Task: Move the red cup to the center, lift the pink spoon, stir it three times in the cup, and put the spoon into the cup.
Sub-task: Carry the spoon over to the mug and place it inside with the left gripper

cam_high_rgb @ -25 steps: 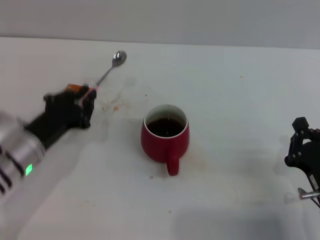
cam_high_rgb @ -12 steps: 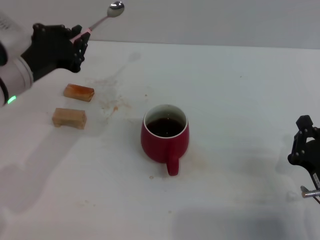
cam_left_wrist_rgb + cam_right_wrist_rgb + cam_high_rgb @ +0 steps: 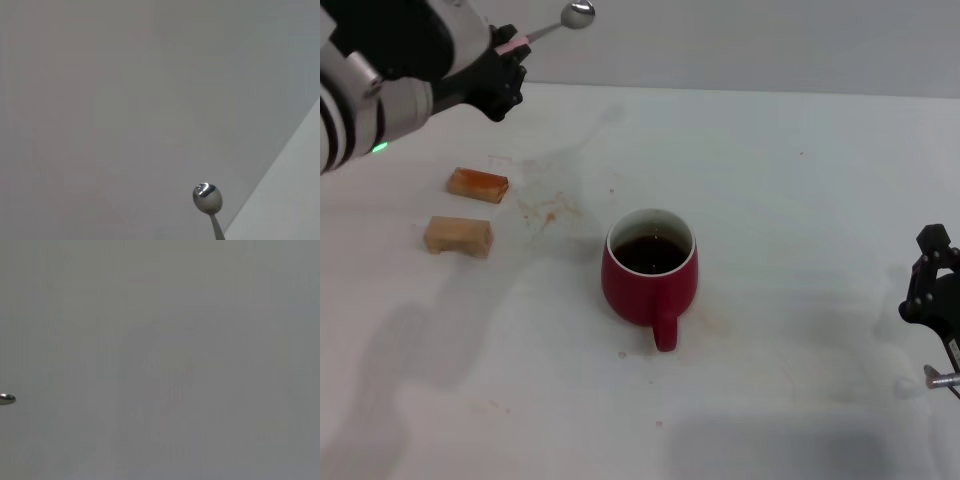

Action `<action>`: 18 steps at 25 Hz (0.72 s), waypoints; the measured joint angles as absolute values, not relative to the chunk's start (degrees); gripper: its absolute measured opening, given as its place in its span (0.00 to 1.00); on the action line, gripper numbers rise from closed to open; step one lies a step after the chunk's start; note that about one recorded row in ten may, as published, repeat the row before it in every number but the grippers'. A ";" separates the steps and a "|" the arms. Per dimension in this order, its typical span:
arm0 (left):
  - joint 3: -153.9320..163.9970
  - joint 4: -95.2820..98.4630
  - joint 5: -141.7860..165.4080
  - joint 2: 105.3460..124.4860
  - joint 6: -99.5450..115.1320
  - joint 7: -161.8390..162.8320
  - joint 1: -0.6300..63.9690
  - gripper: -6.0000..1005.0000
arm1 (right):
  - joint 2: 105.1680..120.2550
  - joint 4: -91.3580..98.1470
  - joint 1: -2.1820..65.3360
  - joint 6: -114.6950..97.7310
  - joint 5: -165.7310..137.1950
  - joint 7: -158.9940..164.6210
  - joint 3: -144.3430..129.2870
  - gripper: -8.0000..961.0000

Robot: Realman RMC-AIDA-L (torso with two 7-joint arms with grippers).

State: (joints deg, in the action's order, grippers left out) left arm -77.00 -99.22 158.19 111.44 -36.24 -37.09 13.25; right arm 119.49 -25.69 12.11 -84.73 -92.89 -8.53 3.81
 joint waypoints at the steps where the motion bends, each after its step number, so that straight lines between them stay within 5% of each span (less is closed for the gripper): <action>1: -80.02 -100.12 156.74 114.40 -39.31 -42.99 13.12 0.15 | 119.50 -25.68 12.10 -84.67 -92.89 -8.53 3.82 0.01; 4: -84.83 -101.85 153.78 118.13 -45.42 -52.96 13.50 0.15 | 119.51 -25.66 11.96 -84.38 -92.89 -8.53 3.85 0.01; 18: -90.89 -109.50 150.37 116.64 -66.10 -60.19 20.10 0.15 | 119.62 -25.72 10.97 -84.65 -92.72 -8.53 3.70 0.01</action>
State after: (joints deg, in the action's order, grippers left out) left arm -90.89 -109.50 150.37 116.64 -66.10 -60.19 20.10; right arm 119.62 -25.72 10.97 -84.65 -92.72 -8.53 3.70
